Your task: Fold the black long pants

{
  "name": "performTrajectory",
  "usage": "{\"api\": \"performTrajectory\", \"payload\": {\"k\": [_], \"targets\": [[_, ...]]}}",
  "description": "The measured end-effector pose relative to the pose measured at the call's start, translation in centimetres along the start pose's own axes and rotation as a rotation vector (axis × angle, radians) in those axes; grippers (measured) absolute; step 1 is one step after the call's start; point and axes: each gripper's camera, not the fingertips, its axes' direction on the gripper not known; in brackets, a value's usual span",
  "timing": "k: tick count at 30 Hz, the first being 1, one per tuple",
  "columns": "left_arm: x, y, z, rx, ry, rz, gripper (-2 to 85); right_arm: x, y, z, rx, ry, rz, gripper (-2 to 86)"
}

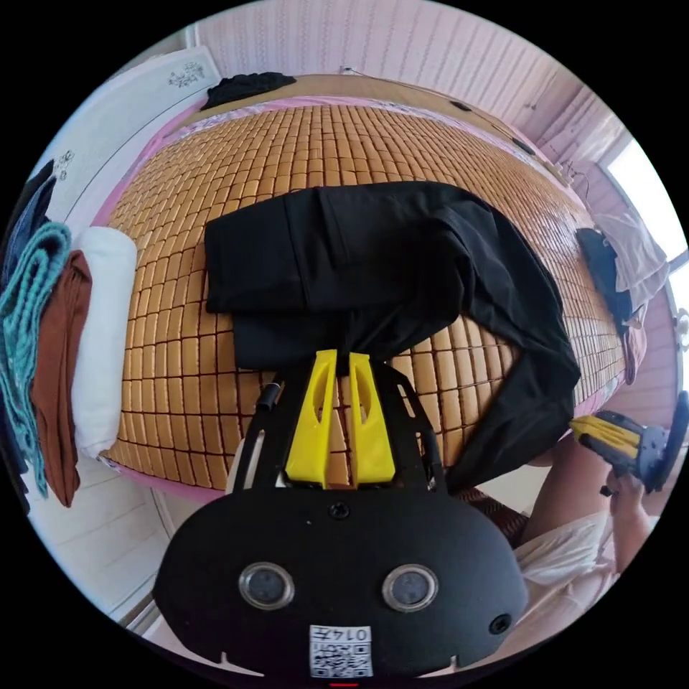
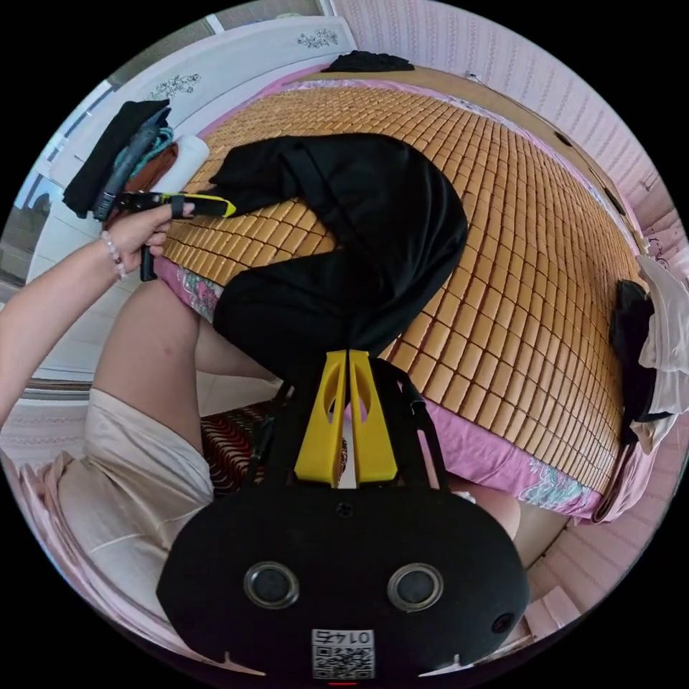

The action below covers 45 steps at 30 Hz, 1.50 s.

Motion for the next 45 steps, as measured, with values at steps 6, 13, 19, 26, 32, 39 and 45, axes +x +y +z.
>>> {"api": "performTrajectory", "payload": {"k": [6, 13, 19, 26, 32, 39, 45], "targets": [[-1.5, 2.7, -5.2, 0.123, 0.027, 0.021, -0.8, 2.6, 1.9, -12.6, 0.381, 0.137, 0.005, -0.5], [-3.1, 6.2, -18.1, 0.477, 0.106, 0.046, -1.0, 9.0, 2.8, -25.0, 0.702, 0.313, 0.105, -0.3], [-1.8, 9.4, -25.7, 0.652, 0.115, 0.131, -1.0, 15.4, -0.5, -23.6, 0.457, 0.501, 0.213, 0.8], [-0.7, 17.0, -27.9, 0.674, 0.202, 0.221, -1.0, 14.9, -1.9, -11.5, 0.306, -0.013, 0.112, 11.5], [0.1, 24.3, -28.1, 0.629, 0.268, 0.269, -1.0, 6.1, -8.3, -3.2, 0.216, -0.315, -0.148, 16.2], [-1.8, 28.3, -29.8, 0.641, 0.269, 0.066, -1.0, 2.7, -6.2, 1.3, 0.103, -0.473, -0.162, 11.3], [1.1, 27.3, -34.5, 0.77, 0.3, 0.196, -1.0, 1.8, -2.1, 6.1, -0.032, -0.448, -0.115, 15.3]]}}
